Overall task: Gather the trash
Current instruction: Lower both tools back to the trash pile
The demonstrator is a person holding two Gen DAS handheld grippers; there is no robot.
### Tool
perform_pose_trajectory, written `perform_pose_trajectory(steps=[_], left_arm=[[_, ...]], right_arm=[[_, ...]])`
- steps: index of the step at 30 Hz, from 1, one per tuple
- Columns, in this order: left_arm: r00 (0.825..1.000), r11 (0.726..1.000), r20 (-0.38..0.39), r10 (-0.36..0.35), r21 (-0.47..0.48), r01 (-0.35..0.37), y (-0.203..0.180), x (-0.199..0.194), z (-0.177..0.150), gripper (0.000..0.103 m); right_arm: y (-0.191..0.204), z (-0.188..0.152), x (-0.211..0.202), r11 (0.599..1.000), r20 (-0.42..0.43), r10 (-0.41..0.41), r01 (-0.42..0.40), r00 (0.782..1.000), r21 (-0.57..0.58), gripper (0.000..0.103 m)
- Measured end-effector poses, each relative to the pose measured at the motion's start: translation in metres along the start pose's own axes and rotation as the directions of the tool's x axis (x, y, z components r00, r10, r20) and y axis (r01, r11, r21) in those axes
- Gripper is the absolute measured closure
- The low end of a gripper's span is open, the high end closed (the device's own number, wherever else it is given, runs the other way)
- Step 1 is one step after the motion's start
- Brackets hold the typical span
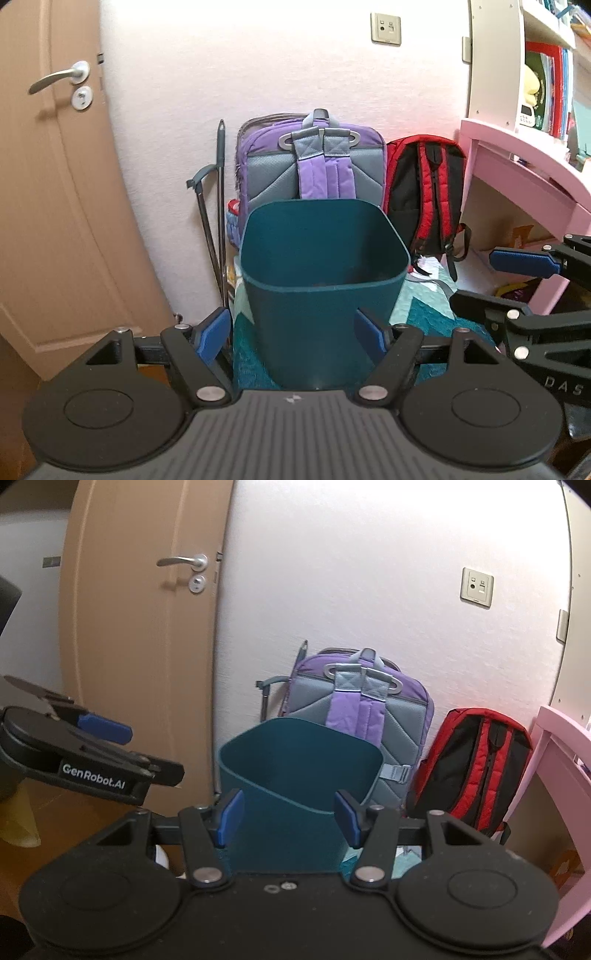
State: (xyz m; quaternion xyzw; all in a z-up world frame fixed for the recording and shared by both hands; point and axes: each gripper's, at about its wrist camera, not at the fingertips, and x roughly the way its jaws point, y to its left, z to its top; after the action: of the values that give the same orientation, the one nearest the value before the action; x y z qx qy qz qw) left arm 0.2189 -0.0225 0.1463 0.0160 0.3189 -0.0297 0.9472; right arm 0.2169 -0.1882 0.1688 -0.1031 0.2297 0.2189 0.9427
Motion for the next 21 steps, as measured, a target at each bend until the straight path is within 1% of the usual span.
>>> perform_pose_trajectory(steps=[3,4,5,6,11,15,18,21], left_arm=[[1.000,1.000,-0.005,-0.004,-0.011,0.004,0.005,-0.019,-0.013,0.029],[1.000,1.000,-0.004,-0.008,-0.016,0.007,0.007,-0.025,-0.019,0.027],[1.000,1.000,-0.004,-0.010,-0.020,0.010,0.009,-0.031,-0.024,0.023],[1.000,1.000,-0.004,-0.011,-0.024,0.011,0.011,-0.035,-0.029,0.022],[0.999,0.999,-0.018,-0.028,-0.042,0.027,0.026,-0.045,-0.056,0.021],[0.998,0.998,-0.052,-0.038,-0.059,0.035,0.039,-0.034,-0.083,0.020],[0.995,0.996,-0.091,-0.042,-0.078,0.035,0.051,-0.015,-0.103,0.019],[0.990,0.992,-0.116,-0.086,-0.097,0.075,0.064,0.008,-0.125,0.019]], right_arm=[[0.012,-0.005,-0.014,1.000,-0.002,0.019,-0.019,1.000,0.009,0.049],[0.016,-0.007,-0.019,1.000,-0.002,0.023,-0.023,1.000,0.011,0.049],[0.020,-0.009,-0.022,0.999,-0.004,0.031,-0.031,1.000,0.014,0.049],[0.024,-0.012,-0.024,0.999,-0.007,0.041,-0.040,0.999,0.018,0.049],[0.041,-0.029,-0.024,0.996,-0.030,0.090,-0.090,0.995,0.028,0.049],[0.051,-0.047,-0.007,0.992,-0.062,0.122,-0.121,0.991,0.020,0.049],[0.054,-0.064,0.016,0.990,-0.094,0.138,-0.136,0.986,0.025,0.049],[0.056,-0.084,0.045,0.984,-0.137,0.173,-0.167,0.975,0.058,0.049]])
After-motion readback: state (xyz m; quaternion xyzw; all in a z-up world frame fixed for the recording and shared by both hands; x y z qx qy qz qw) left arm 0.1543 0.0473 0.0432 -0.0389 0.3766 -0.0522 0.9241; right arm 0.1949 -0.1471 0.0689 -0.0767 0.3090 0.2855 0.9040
